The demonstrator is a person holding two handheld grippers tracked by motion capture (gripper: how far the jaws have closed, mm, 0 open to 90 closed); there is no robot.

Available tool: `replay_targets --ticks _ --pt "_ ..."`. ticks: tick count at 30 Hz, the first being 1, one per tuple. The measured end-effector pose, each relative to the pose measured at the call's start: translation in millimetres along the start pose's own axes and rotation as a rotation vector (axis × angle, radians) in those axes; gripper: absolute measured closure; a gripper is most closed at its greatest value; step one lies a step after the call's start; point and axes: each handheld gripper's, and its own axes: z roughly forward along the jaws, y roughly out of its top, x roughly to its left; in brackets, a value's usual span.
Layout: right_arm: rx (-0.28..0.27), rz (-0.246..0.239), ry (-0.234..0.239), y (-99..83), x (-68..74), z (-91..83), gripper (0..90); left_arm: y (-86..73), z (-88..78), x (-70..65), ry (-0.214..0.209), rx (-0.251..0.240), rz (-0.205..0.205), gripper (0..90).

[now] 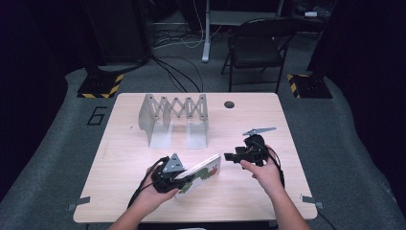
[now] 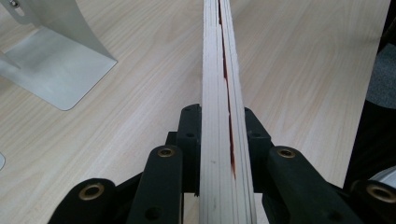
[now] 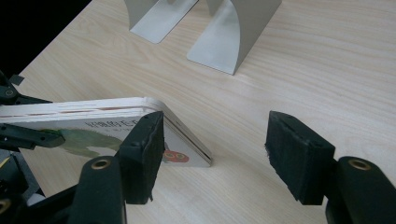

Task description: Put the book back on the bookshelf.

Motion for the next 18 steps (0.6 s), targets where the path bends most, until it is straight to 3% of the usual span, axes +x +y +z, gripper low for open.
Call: replay_targets --ticks 8,18 --pt "-0.006 0.011 -0.003 0.7 -0.7 1.7 37.2 10.1 2.3 0.1 0.023 0.054 -0.027 70.5" --pt "-0.009 0.017 -0.004 0.1 -3.4 1.9 37.2 12.4 11.5 3.6 0.046 0.065 -0.068 69.5"
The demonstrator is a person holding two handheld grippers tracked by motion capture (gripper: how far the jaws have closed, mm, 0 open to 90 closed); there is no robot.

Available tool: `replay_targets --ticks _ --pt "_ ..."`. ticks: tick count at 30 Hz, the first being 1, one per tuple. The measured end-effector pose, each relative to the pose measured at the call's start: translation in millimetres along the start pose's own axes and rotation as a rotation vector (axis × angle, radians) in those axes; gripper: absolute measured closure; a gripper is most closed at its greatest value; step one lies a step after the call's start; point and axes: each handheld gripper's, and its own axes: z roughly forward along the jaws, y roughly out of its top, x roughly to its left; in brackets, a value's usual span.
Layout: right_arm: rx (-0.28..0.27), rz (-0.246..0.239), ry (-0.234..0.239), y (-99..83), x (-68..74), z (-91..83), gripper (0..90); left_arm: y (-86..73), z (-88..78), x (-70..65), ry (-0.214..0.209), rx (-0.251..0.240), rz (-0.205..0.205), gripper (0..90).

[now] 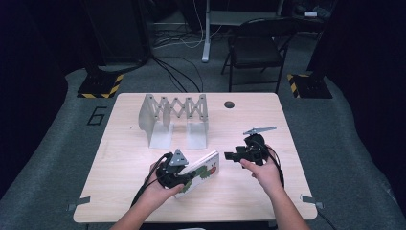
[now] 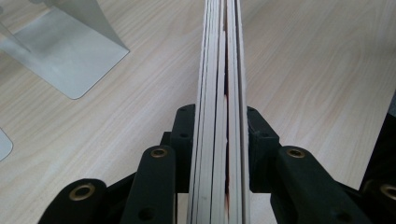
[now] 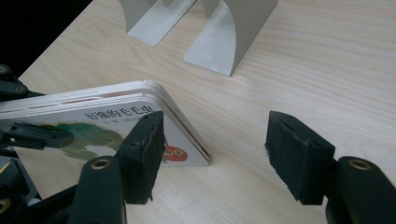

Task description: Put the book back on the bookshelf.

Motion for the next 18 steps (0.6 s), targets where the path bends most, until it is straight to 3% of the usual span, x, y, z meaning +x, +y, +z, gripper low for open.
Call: replay_targets --ticks 7,10,14,18 --pt "0.002 -0.001 0.001 -0.1 0.3 0.5 37.2 -1.7 8.2 -5.0 0.008 0.029 0.036 62.2" --pt "-0.001 0.000 0.001 -0.2 -0.5 0.1 37.2 -3.3 8.3 -4.4 0.011 0.033 0.019 59.2" --pt "0.003 -0.003 0.002 -0.4 -0.2 0.5 37.2 -6.7 9.5 -6.5 0.038 0.025 0.036 59.4" --pt "0.003 -0.001 0.001 -0.4 -0.1 0.8 37.2 -7.4 10.0 -5.8 0.040 0.034 0.023 56.2"
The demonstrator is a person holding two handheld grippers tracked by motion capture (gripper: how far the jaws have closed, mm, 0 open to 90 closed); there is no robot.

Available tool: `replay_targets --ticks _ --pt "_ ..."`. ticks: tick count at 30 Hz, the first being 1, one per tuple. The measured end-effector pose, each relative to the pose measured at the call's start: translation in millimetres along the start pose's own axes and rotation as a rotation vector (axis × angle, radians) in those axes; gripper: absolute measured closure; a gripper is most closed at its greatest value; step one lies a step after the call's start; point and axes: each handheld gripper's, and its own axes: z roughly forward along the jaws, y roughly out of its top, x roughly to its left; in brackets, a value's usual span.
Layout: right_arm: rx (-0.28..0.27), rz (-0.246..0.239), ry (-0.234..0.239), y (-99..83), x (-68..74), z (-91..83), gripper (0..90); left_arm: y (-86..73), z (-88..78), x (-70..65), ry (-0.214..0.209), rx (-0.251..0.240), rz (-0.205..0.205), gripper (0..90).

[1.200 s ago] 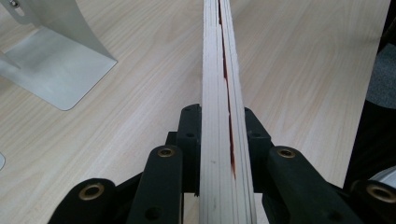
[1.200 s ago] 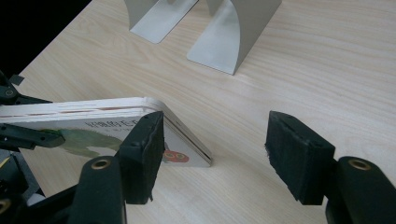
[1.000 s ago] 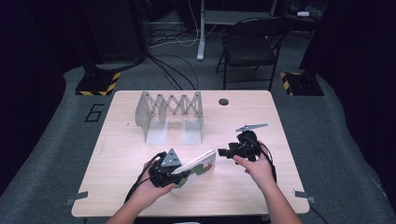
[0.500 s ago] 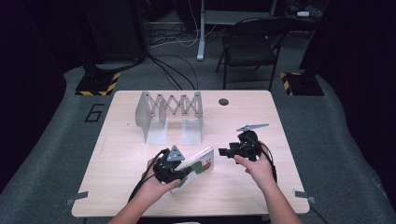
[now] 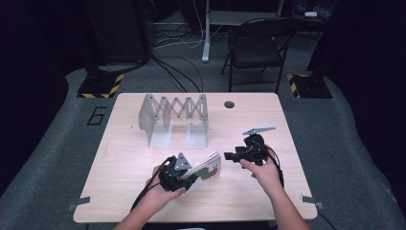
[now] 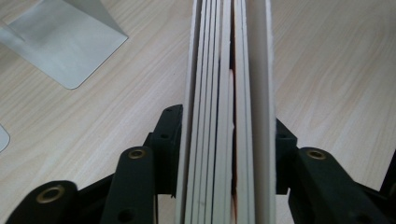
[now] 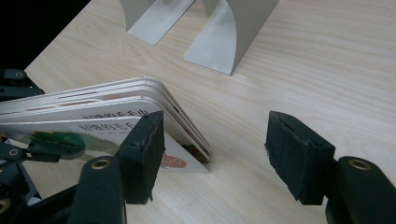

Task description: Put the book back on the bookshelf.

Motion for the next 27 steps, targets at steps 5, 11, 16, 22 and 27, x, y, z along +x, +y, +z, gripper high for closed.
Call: replay_targets --ticks 5,11,16,22,27 --pt "-0.002 0.001 0.000 0.1 -0.7 -0.6 37.4 -1.1 -0.7 0.5 0.008 -0.013 0.022 55.9" --pt "0.001 0.002 0.000 -0.1 -0.6 -0.5 37.5 -2.0 -0.3 -0.2 0.026 -0.013 0.028 56.2" --pt "-0.005 -0.010 -0.002 -0.1 -1.4 0.4 37.5 -2.6 -0.9 -0.2 0.004 -0.026 0.026 63.8" --pt "-0.003 -0.009 -0.003 -0.2 -1.3 1.1 37.5 -2.1 -0.8 0.4 -0.011 -0.029 0.015 69.2" --pt "-0.010 -0.010 -0.007 -0.2 -2.3 1.0 37.5 -1.4 -1.1 1.4 -0.031 -0.027 0.019 73.9"
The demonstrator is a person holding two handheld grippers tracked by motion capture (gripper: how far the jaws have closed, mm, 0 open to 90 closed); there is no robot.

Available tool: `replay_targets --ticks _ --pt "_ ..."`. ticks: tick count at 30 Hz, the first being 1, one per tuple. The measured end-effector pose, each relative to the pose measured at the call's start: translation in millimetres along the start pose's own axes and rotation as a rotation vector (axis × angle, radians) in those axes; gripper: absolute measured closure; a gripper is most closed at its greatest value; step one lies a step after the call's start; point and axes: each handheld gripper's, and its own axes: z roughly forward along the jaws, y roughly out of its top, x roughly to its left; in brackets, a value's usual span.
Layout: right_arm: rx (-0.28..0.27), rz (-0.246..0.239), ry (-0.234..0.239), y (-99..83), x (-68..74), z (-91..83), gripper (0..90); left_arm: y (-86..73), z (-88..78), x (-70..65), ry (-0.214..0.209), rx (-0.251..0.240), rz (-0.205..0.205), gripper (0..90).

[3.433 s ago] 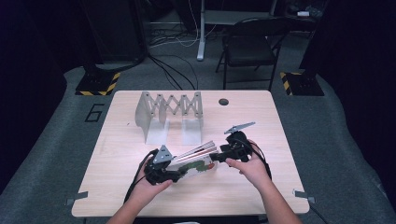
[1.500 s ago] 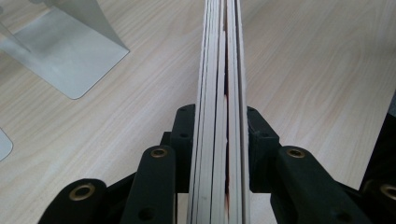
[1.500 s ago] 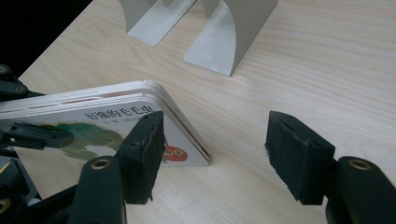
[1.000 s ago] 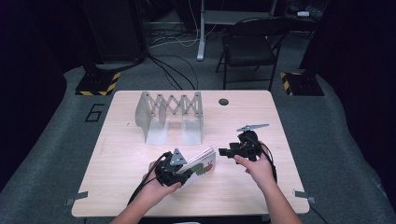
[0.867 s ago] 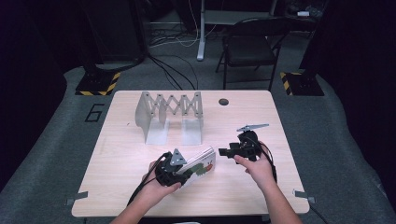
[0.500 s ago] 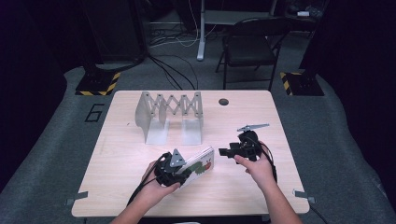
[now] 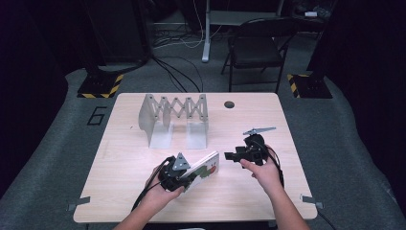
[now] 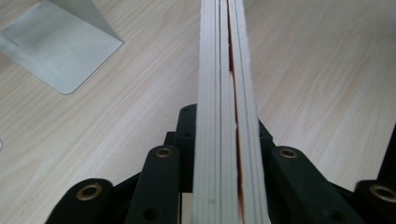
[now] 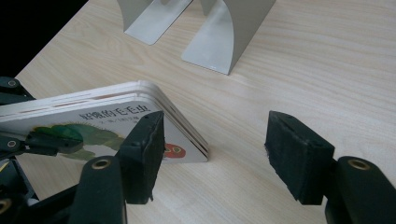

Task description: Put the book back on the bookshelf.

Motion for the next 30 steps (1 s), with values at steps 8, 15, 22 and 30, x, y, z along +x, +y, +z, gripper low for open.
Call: replay_targets --ticks 8,15,22,30 --pt "-0.001 -0.001 -0.001 0.1 0.2 -0.1 37.5 1.6 0.8 -2.3 -0.012 0.006 0.014 75.9" --pt "0.005 0.021 -0.002 0.1 0.4 -1.8 37.5 2.3 0.8 -5.0 -0.006 0.005 0.032 76.2" --pt "-0.001 0.026 -0.002 0.1 -0.7 -3.3 37.5 5.7 0.1 -8.2 -0.017 0.008 0.046 76.3" --pt "-0.011 0.029 -0.006 0.0 -3.9 -5.8 37.5 10.6 -5.0 -6.0 -0.032 -0.003 0.035 76.3"
